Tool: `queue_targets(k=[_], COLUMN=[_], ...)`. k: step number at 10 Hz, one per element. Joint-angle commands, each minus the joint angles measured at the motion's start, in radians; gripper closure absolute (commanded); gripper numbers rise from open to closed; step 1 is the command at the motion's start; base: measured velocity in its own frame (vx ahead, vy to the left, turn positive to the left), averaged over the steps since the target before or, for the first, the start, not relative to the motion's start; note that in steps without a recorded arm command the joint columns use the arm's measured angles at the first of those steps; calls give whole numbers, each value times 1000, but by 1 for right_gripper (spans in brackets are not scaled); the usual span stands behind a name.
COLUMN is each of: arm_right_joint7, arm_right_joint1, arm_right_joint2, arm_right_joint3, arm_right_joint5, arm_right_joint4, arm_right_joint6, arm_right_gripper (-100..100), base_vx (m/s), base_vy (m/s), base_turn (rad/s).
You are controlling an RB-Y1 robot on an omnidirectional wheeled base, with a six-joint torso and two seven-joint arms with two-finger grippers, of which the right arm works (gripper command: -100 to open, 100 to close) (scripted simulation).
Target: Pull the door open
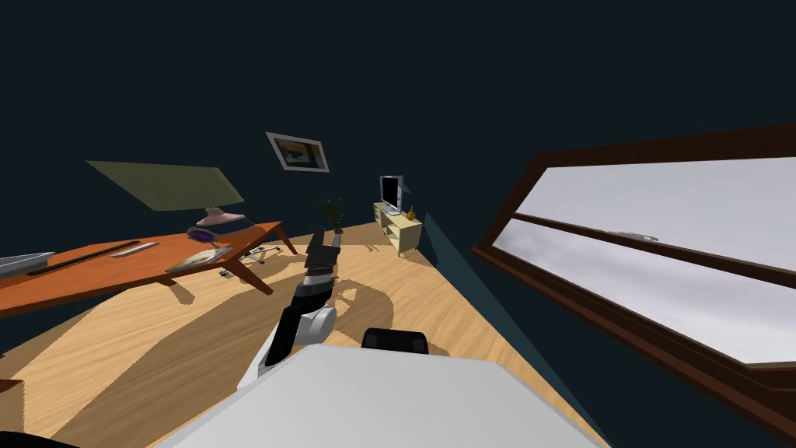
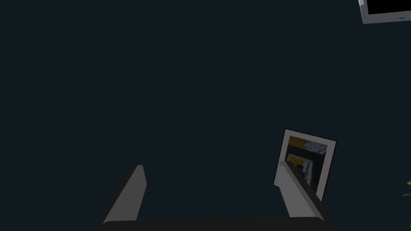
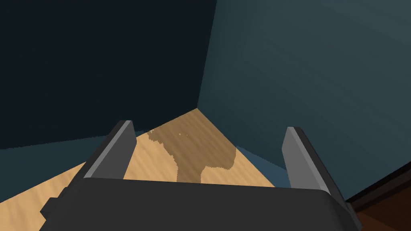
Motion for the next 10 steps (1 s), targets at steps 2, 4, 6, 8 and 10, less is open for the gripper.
queue_targets(k=[2, 4, 6, 8, 10], arm_right_joint7=[-17, -34, -44, -61, -74], arm_right_joint1=[-2, -3, -3, -4, -5], arm_right_joint2=[-12, -23, -30, -41, -50], arm_right_joint3=[7, 16, 21, 29, 36], arm_right_joint5=[-36, -75, -99, -138, -170], arm_right_joint4=[24, 45, 59, 80, 98], arm_right_joint6=[-3, -11, -16, -24, -30], arm_right_gripper=[-100, -100, -100, -100, -100], base_vx=[-28, -21, -17, -20, -24], base_vy=[-38, -48, -33, -48, -61], base_turn=[-178, -329, -144, -341, -251])
